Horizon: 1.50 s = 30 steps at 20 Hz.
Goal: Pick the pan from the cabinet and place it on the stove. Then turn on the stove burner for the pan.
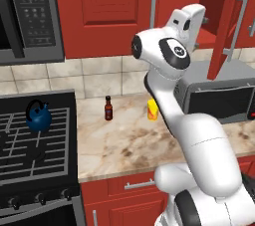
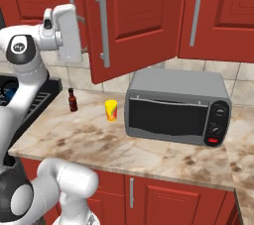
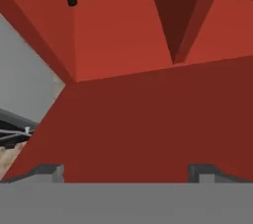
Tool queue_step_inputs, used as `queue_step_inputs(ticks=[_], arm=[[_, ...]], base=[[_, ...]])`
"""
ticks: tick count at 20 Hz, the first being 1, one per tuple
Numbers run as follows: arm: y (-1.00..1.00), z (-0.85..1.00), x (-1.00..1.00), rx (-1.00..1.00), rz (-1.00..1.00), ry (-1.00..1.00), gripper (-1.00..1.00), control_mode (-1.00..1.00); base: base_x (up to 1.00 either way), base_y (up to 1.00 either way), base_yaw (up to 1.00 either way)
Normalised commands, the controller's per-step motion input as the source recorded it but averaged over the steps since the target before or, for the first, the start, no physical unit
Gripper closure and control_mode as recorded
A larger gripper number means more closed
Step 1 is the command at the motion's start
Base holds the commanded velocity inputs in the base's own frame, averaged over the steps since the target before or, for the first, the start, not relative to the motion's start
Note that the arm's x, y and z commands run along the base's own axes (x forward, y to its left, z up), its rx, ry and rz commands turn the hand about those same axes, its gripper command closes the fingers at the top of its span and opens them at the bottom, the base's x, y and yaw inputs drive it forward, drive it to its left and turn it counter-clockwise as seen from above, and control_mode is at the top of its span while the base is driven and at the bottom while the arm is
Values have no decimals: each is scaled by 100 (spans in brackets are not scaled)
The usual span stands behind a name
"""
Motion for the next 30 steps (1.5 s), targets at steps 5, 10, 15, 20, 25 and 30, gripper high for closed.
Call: queue_step_inputs(ticks=[5, 10, 15, 20, 25, 30], arm=[[-50, -10, -7, 0, -16, 9, -100, -100], [-54, -8, -38, 0, -16, 3, -100, -100], [-58, -1, -68, 0, -15, 0, -100, -100], [-66, 0, -57, 3, -13, 0, -100, -100], [-72, -12, -16, 6, -10, 4, -100, -100], [-63, -16, -4, 8, -6, 3, -100, -100]], base=[[0, 0, 0], [0, 0, 0], [0, 0, 0], [0, 0, 0], [0, 0, 0], [0, 0, 0]])
